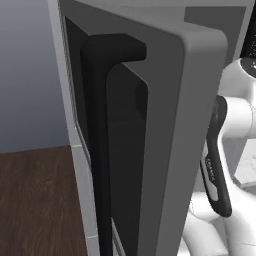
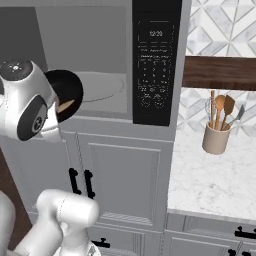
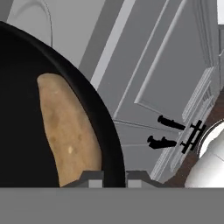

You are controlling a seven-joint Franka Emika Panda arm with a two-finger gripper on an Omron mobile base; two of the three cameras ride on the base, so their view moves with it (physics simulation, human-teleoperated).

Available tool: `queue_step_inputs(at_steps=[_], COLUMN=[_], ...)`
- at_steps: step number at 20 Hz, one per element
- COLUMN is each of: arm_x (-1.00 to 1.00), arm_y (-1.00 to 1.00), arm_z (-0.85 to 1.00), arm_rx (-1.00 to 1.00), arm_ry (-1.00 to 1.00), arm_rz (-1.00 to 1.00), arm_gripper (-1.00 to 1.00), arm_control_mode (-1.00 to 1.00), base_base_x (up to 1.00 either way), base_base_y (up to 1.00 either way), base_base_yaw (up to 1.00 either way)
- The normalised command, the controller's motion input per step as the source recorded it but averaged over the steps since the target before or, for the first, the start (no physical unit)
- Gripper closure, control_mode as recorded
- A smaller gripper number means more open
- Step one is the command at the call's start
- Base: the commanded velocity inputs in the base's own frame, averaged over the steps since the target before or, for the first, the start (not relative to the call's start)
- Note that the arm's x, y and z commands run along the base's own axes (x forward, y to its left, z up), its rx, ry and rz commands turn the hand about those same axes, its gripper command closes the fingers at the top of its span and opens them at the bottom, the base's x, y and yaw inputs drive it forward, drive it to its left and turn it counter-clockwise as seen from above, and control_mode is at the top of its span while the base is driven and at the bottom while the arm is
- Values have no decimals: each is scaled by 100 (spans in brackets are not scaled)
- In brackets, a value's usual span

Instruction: Pick the sweet potato from the sink and place it in the bowl. Then pick the bowl and place it in the microwave. Then close the microwave door and press the start button.

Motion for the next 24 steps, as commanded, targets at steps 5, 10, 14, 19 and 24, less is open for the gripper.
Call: queue_step_inputs(at_steps=[5,10,14,19,24], arm_x=[56,65,70,66,52], arm_y=[-3,0,0,0,5], arm_z=[8,0,0,-1,-6], arm_rx=[0,0,0,0,-1], arm_ry=[0,0,0,0,0], arm_rz=[-1,0,0,0,0], arm_gripper=[100,100,100,100,100], arm_control_mode=[-100,-100,-100,-100,-100], base_base_x=[0,0,0,0,0], base_base_y=[0,0,0,0,0], base_base_yaw=[0,0,0,0,0])
